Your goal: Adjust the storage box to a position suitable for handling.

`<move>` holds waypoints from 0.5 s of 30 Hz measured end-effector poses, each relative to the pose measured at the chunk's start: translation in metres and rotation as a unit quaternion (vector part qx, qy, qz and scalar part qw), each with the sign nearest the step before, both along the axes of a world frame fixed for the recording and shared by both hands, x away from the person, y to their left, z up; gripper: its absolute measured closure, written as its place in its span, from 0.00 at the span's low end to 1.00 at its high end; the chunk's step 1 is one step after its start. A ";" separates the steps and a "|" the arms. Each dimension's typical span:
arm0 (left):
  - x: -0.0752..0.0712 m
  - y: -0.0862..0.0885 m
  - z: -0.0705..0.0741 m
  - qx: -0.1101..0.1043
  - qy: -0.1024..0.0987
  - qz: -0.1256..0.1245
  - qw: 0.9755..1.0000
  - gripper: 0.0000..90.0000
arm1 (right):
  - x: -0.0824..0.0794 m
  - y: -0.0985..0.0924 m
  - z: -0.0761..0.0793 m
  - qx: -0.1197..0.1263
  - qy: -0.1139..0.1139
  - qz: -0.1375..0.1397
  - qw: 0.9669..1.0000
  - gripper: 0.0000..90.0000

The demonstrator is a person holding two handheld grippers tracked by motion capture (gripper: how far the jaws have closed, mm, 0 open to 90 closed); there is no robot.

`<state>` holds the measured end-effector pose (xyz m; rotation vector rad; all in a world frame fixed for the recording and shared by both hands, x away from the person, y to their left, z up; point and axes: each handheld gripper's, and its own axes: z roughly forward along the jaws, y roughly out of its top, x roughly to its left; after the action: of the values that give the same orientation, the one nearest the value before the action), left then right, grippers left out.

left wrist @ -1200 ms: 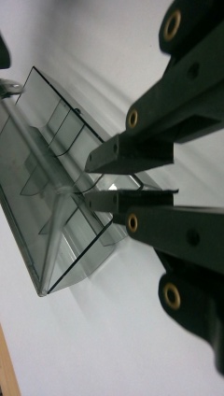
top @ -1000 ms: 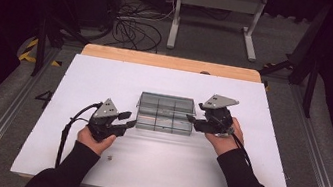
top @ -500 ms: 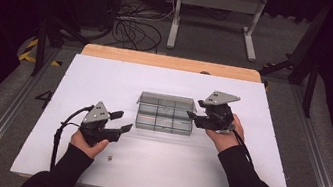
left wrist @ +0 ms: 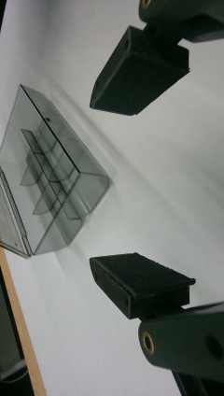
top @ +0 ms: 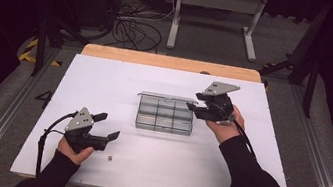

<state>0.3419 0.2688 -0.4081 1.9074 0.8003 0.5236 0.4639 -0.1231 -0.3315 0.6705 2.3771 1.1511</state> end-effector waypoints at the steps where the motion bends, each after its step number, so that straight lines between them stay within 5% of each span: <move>1: 0.000 0.002 -0.001 0.000 0.003 0.003 1.000 0.24 | 0.001 0.000 0.001 -0.002 0.000 -0.001 1.000 0.56; 5: -0.001 0.007 -0.006 0.006 -0.005 0.018 1.000 0.23 | 0.009 0.000 0.005 0.001 0.005 -0.004 1.000 0.57; 15: 0.004 0.016 -0.013 -0.023 0.011 0.040 0.999 0.22 | 0.027 -0.005 0.012 0.020 0.014 -0.018 1.000 0.60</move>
<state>0.3459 0.2846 -0.4212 1.8487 0.8982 0.5288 0.4908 -0.1276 -0.3197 0.7450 2.3592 1.1849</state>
